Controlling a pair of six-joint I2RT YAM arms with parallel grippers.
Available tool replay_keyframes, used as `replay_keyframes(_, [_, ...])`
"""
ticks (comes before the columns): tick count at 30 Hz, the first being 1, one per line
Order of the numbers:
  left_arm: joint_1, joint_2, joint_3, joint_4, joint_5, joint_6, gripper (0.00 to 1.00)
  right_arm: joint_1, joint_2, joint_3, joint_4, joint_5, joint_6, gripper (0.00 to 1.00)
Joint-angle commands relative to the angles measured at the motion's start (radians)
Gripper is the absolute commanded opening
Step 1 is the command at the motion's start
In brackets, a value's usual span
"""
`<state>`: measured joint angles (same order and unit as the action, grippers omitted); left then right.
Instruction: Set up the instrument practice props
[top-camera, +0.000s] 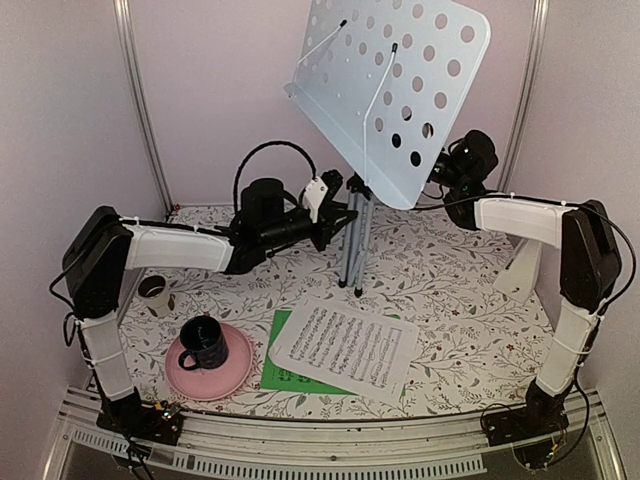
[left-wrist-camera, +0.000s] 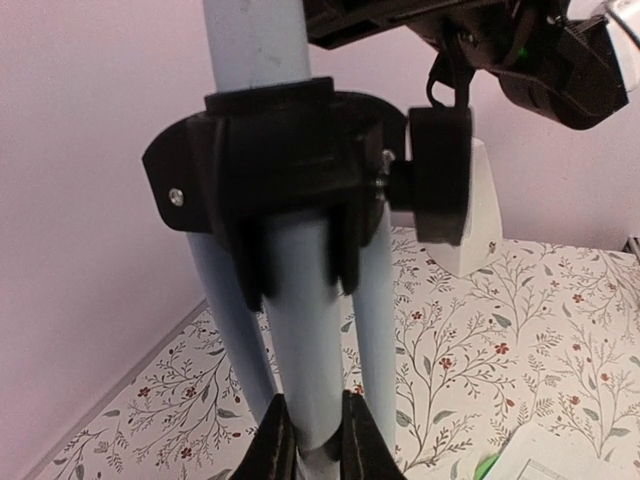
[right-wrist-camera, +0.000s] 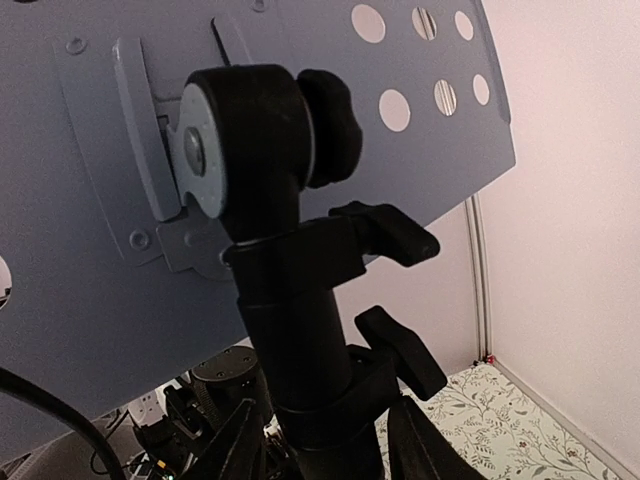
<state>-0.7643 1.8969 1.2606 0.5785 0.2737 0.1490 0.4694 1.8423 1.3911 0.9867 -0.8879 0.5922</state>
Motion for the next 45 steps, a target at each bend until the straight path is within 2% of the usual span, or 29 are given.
replay_keyframes(1, [0.035, -0.015, -0.022, -0.014, -0.033, 0.047, 0.0, 0.008, -0.019, 0.046, 0.088, 0.032, 0.052, 0.49])
replay_keyframes(5, [0.04, -0.011, -0.009, -0.039, -0.04, 0.051, 0.0, 0.008, -0.023, 0.032, 0.091, 0.034, 0.055, 0.58])
replay_keyframes(8, [0.043, -0.004, 0.013, -0.068, -0.037, 0.051, 0.0, 0.008, -0.027, 0.016, 0.089, 0.041, 0.049, 0.68])
replay_keyframes(12, [0.047, -0.003, 0.015, -0.07, -0.037, 0.051, 0.0, -0.001, -0.062, -0.034, 0.073, 0.068, 0.028, 0.92])
replay_keyframes(17, [0.05, -0.002, 0.014, -0.074, -0.037, 0.054, 0.0, -0.054, -0.118, -0.159, 0.067, 0.097, 0.03, 0.96])
replay_keyframes(20, [0.052, -0.002, 0.015, -0.075, -0.036, 0.053, 0.0, -0.097, -0.156, -0.278, 0.05, 0.12, 0.019, 0.97])
replay_keyframes(22, [0.054, -0.002, 0.016, -0.077, -0.039, 0.053, 0.0, -0.104, -0.175, -0.319, -0.028, 0.138, -0.015, 0.95])
replay_keyframes(29, [0.055, 0.003, 0.026, -0.083, -0.04, 0.053, 0.0, -0.053, -0.198, -0.413, -0.204, 0.175, -0.204, 0.89])
replay_keyframes(35, [0.055, 0.004, 0.03, -0.082, -0.043, 0.044, 0.0, 0.005, -0.167, -0.392, -0.292, 0.243, -0.314, 0.81])
replay_keyframes(45, [0.054, 0.007, 0.043, -0.086, -0.043, 0.043, 0.0, 0.048, -0.064, -0.351, -0.321, 0.312, -0.368, 0.66])
